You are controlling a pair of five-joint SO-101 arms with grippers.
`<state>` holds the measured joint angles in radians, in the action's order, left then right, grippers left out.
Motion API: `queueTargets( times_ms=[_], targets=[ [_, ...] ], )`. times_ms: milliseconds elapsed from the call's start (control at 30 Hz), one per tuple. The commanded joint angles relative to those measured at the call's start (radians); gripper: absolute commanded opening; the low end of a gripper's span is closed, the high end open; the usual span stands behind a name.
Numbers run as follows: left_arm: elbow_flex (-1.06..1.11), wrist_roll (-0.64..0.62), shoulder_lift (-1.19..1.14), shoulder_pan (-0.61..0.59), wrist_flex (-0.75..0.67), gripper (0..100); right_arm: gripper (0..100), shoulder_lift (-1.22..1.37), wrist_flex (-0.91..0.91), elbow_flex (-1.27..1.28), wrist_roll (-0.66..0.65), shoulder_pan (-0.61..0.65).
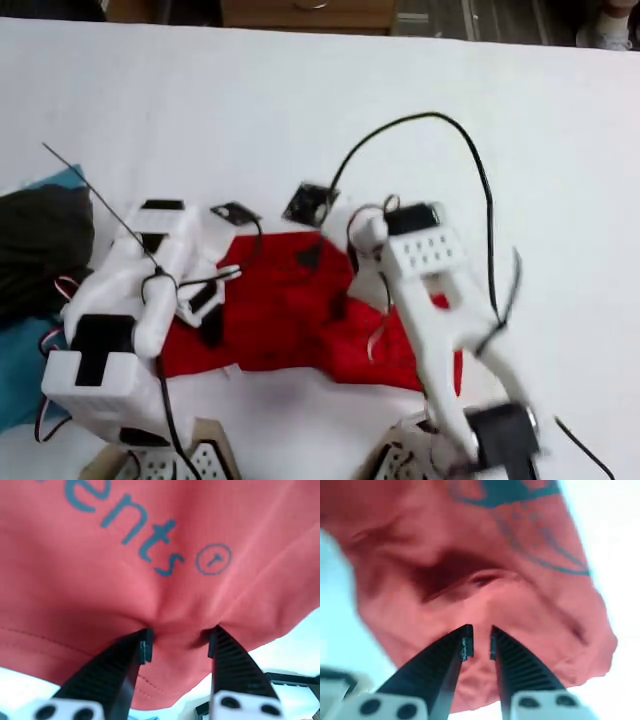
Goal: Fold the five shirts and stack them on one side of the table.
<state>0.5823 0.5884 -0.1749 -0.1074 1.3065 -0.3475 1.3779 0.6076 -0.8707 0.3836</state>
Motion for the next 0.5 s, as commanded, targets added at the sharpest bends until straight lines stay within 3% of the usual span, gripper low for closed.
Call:
queueTargets(
  times_ms=[0,167,467],
  targets=[
    [-0.013,0.000,-0.002,0.006,-0.003,21,12.0,-0.246,0.070,0.146,-0.068,0.082],
    [-0.013,0.000,-0.002,0.008,-0.003,21,12.2,-0.371,0.015,0.405,-0.120,0.131],
    [-0.013,-0.002,-0.002,0.008,-0.002,21,12.3,-0.245,-0.248,0.623,-0.121,0.130]
  ],
)
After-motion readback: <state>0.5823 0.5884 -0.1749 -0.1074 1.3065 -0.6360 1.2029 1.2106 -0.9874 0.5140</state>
